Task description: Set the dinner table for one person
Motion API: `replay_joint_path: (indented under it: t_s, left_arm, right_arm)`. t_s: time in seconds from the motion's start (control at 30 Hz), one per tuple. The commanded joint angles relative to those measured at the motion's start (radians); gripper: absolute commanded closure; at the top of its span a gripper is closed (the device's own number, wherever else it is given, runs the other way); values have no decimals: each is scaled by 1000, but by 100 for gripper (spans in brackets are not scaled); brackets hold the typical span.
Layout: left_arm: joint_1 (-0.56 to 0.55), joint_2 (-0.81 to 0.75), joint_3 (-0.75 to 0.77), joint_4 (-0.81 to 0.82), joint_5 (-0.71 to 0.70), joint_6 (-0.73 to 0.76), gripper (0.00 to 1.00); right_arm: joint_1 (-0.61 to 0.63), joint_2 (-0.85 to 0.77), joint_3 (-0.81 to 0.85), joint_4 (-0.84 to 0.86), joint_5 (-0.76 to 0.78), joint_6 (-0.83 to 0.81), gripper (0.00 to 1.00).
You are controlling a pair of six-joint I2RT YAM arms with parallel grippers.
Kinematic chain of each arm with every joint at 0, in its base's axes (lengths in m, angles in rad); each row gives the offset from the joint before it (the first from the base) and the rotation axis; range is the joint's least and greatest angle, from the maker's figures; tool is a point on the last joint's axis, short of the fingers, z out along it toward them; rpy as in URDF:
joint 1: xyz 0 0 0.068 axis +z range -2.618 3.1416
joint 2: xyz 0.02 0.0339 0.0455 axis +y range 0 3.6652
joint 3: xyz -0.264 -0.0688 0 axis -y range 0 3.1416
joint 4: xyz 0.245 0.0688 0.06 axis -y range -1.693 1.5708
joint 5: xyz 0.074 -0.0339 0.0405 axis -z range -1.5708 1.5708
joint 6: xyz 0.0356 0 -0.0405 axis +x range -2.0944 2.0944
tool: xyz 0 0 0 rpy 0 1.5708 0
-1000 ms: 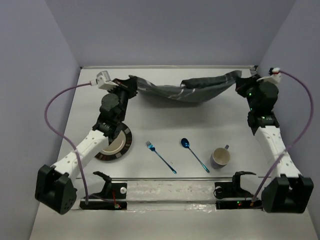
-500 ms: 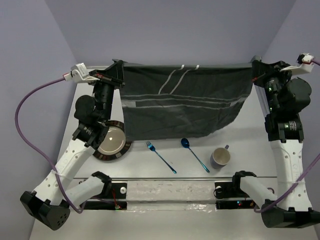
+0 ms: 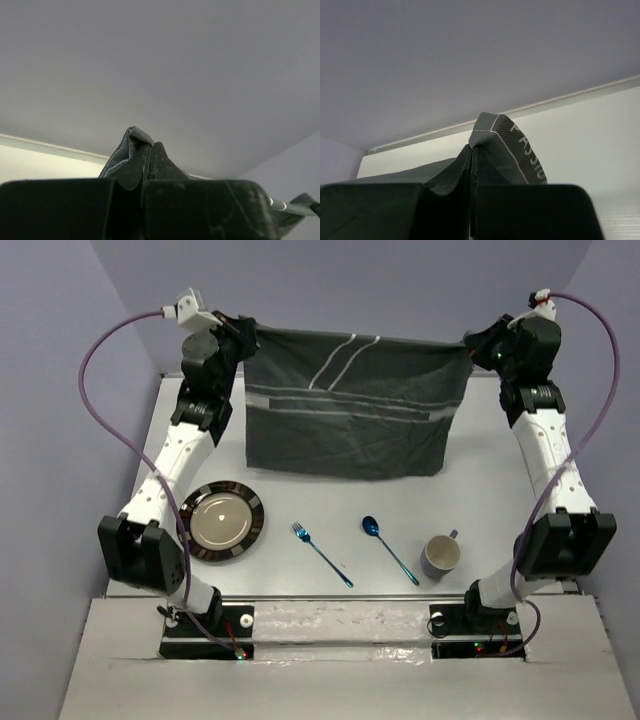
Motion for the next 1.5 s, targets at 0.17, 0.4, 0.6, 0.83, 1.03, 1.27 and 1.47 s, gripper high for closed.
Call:
replay_joint_path:
  t_s: [0.17,0.4,0.6,0.83,1.03,1.27,1.47]
  left_arm:
    - [115,-10,155,36,93,-23,100]
    - [135,-125,-389,240,139,-134,100]
    - [148,-98,-846,503,181,-273,100]
    - [151,-33,-1056,628,205,-290,100]
    - [151,-105,-1181,665,225,-281,100]
    - [151,-214,-1277,653,224,-255,100]
    - [151,-273,-1323,650,250,-263,100]
  right_arm:
    - [-16,4,245,19,-21,-54,100]
    - [-16,-127,-387,275,-97,43,100]
    - [-16,-31,-746,408,-165,109,100]
    - [-16,42,-886,409,-191,140,100]
    - [-16,-27,-1006,425,-182,178,100]
    - [-16,-193,-1151,425,-128,199,100]
    - [-16,-254,-1207,418,-131,189,95]
